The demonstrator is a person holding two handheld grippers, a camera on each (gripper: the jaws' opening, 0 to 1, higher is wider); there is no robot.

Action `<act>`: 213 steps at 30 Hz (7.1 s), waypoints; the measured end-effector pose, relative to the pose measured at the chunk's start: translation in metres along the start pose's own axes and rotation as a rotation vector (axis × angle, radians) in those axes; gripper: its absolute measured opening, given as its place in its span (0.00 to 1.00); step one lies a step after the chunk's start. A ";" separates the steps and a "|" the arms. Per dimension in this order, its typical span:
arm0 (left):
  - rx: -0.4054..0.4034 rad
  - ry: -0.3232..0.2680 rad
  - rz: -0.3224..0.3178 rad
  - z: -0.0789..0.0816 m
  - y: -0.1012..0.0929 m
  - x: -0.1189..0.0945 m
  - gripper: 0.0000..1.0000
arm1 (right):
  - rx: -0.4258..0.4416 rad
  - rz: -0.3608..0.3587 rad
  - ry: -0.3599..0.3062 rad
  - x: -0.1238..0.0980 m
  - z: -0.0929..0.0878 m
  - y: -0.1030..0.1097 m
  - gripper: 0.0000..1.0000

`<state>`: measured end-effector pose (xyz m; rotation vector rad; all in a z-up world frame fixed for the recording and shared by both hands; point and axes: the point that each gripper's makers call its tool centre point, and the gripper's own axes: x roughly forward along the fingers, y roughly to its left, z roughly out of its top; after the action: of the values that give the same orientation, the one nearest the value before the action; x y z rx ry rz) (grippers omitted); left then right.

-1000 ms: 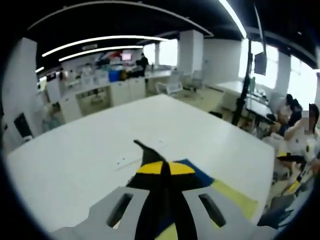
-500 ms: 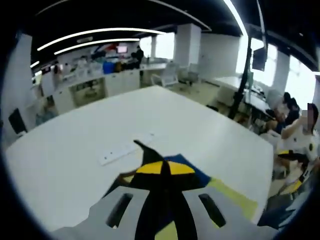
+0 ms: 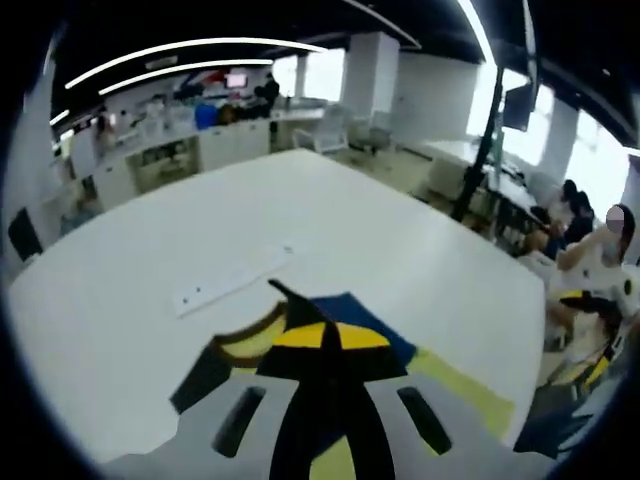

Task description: Fold the garment on the visible template until the final outline fits inside the template.

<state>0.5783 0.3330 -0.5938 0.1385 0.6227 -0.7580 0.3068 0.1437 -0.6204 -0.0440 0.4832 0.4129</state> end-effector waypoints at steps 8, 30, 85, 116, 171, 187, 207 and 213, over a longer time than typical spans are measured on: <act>-0.027 0.018 -0.015 -0.008 -0.002 0.016 0.00 | 0.010 0.008 0.010 0.005 -0.003 0.000 1.00; -0.099 0.119 -0.089 -0.050 -0.031 0.064 0.00 | 0.010 0.010 0.046 0.009 -0.011 -0.011 1.00; -0.165 0.233 -0.148 -0.088 -0.095 0.120 0.05 | -0.018 0.132 0.102 0.033 -0.021 -0.042 1.00; -0.062 0.033 -0.152 -0.036 -0.117 0.064 0.49 | -0.088 0.209 0.076 0.039 -0.008 -0.025 1.00; 0.098 0.032 0.096 -0.104 -0.057 -0.129 1.00 | -0.114 0.216 0.057 0.032 0.001 0.053 1.00; 0.033 0.012 0.095 -0.124 -0.033 -0.161 1.00 | -0.136 0.188 0.063 0.049 0.014 0.071 1.00; -0.023 0.007 0.124 -0.161 -0.013 -0.193 1.00 | -0.148 0.149 0.090 0.053 0.010 0.082 1.00; -0.030 0.014 0.118 -0.171 -0.015 -0.195 1.00 | -0.150 0.138 0.097 0.051 0.004 0.085 1.00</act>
<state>0.3777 0.4968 -0.6195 0.1522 0.6332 -0.6341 0.3156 0.2412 -0.6358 -0.1766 0.5521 0.5838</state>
